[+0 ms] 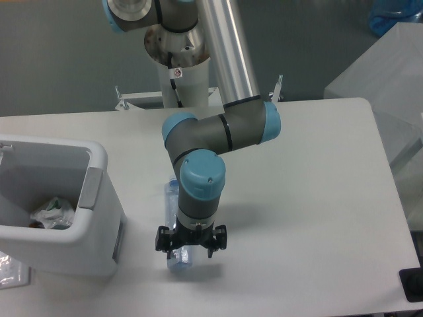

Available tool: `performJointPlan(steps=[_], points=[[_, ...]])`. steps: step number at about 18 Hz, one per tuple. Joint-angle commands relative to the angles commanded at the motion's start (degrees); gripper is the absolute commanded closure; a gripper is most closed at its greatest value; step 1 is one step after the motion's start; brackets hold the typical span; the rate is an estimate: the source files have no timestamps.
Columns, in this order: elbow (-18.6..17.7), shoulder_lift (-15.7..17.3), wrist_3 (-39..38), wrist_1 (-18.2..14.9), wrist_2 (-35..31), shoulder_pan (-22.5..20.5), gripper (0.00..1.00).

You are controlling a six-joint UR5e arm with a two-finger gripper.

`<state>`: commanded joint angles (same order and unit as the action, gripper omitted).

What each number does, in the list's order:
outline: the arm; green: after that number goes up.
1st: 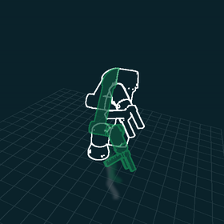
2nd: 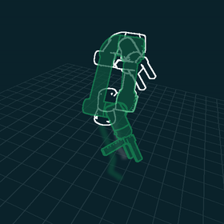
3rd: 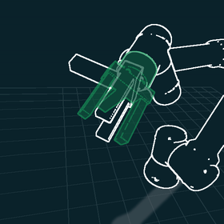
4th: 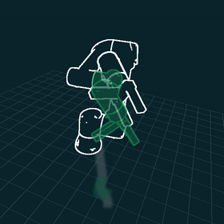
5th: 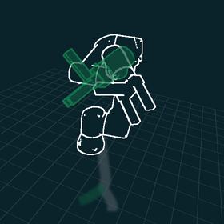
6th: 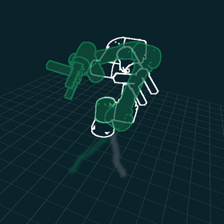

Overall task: Place the trash in the trash can
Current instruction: 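Close the gripper around the bottle's middle, then lift the bottle and carry it toward the trash bin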

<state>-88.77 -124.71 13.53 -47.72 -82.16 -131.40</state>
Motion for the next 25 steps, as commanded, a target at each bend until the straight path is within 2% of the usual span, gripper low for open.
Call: performJointPlan(steps=[3,10,17,18,19,20,23,25], points=[[0.44,-1.15,0.00,0.00,-1.15,0.97,0.00],[-0.17,-1.32,-0.09,0.09,-1.16,1.15,0.00],[-0.26,-1.76,-0.09,0.00,-1.95,2.11,0.05],[-0.26,-1.76,-0.17,0.00,-2.03,2.12,0.10],[-0.26,-1.76,-0.26,0.00,-2.12,2.12,0.22],[-0.44,-1.76,-0.26,0.00,-2.21,2.12,0.27],[-0.53,-1.76,-0.17,0.00,-2.21,2.12,0.27],[-0.53,-1.76,-0.09,0.00,-2.21,2.12,0.32]])
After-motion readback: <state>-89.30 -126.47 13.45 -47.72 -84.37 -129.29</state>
